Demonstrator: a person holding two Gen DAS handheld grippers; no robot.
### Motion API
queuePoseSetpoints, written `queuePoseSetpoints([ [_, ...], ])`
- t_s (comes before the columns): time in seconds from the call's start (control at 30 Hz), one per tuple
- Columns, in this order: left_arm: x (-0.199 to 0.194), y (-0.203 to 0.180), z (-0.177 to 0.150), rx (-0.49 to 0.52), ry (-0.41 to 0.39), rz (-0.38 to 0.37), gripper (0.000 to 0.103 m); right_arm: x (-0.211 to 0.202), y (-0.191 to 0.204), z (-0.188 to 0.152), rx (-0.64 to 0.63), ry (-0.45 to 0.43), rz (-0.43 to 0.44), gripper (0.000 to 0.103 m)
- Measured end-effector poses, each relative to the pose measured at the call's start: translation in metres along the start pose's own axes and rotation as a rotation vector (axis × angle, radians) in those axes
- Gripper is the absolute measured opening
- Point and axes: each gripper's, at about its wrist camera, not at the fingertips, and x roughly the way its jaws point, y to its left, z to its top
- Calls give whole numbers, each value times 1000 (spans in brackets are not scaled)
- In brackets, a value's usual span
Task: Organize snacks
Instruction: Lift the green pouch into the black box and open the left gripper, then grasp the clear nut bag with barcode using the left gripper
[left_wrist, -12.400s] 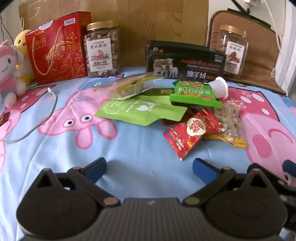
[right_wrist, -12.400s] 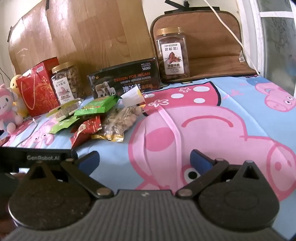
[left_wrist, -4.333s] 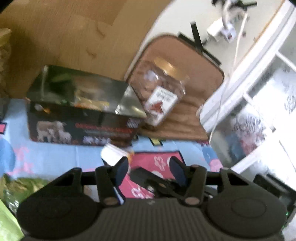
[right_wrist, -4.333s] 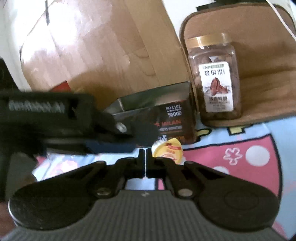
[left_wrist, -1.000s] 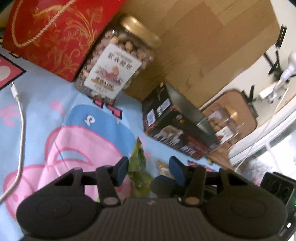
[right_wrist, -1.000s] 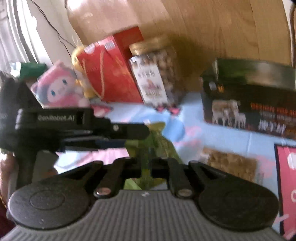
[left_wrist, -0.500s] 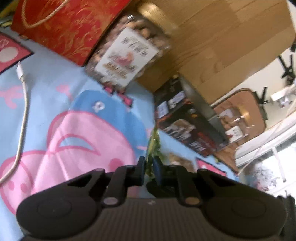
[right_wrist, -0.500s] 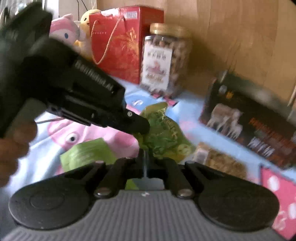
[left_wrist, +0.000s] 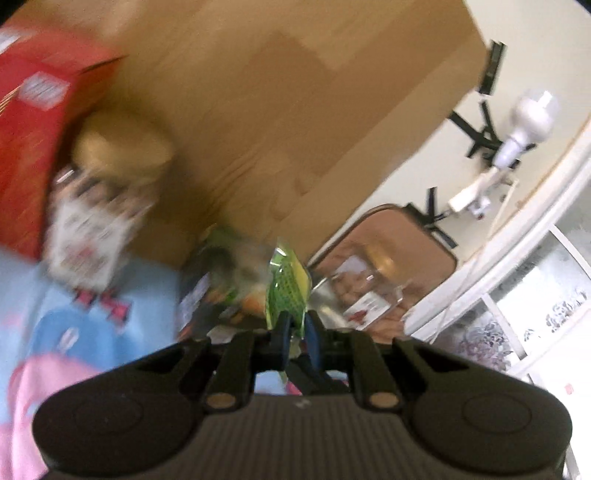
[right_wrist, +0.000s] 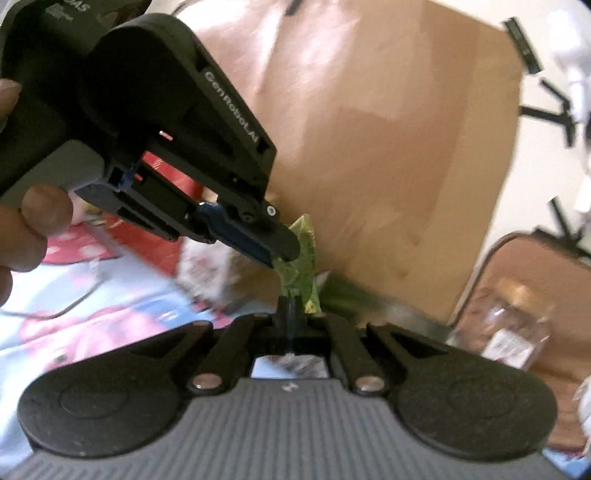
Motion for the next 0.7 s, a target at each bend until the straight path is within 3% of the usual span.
queuePoseSetpoints([
  [0.1,28,-9,15,48,-10,-16,10,17,-21,6,-21,-9,-87,3],
  [0.2,65,-4,20,65,9,53,11,45,-41,2,-26,62,-130,7],
  [0.27,87,2,14,92,46,150,13,55,-63,-1,90,145,-76,11],
  [0.33,96,8,5,123,82,220,12,45,-81,-10,223,172,-37,11],
  [0.4,85,11,-3,136,52,211,13,31,-94,-18,323,183,5,12],
  [0.47,61,11,-8,121,28,180,20,12,-104,-31,439,206,69,16],
  [0.57,25,10,-20,110,-3,139,25,-8,-116,-56,589,263,119,35],
  [0.67,17,14,-44,103,82,151,29,-24,-125,-83,752,313,166,37],
  [0.7,21,18,-51,88,116,155,35,-27,-127,-90,808,333,179,38],
])
